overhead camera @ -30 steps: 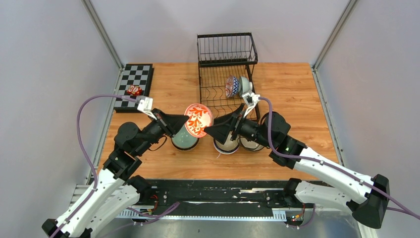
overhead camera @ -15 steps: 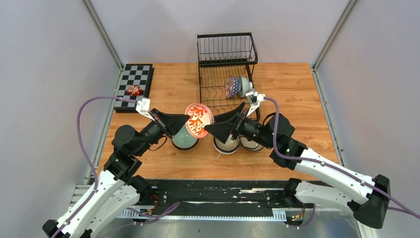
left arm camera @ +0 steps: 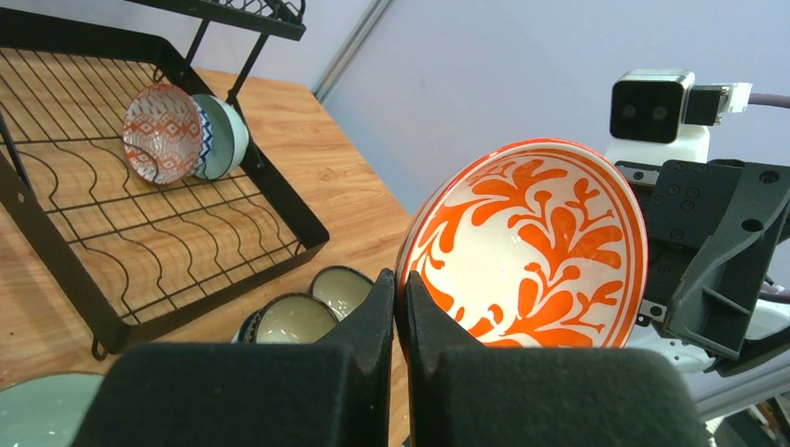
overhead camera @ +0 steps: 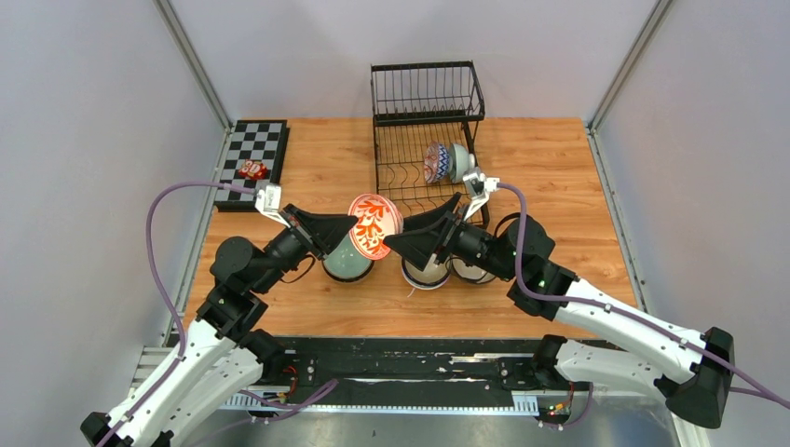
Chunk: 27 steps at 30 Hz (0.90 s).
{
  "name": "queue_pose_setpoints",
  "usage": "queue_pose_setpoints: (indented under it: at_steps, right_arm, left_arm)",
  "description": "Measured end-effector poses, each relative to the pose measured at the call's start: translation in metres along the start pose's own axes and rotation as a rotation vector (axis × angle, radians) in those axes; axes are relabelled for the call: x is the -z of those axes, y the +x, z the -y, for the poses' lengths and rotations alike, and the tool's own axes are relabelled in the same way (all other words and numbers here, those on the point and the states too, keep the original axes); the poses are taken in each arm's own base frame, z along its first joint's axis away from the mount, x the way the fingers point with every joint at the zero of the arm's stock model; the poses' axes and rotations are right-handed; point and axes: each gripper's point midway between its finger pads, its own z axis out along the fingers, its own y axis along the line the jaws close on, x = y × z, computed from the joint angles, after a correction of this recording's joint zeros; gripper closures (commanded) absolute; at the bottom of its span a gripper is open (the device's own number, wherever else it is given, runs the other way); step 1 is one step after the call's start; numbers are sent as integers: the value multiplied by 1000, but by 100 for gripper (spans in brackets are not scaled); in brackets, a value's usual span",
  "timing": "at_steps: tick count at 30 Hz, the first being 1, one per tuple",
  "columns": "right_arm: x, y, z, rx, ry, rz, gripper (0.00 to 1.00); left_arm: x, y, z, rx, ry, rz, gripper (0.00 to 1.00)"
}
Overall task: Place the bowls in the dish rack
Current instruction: Place the bowl in the dish rack.
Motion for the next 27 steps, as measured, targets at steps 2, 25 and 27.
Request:
queue_pose_setpoints:
  at_steps: [2,25,27]
  right_arm:
    - [0,0,0,-3,1,0,12]
    - [0,-4,0,1,10,21,97]
    - [0,-4,0,7,12,21,97]
  left_arm:
    - [0,0,0,3,4,1,100]
    - [-2,-2,6,2,33,7,83]
    - [-2,-2,6,6,32,6,75]
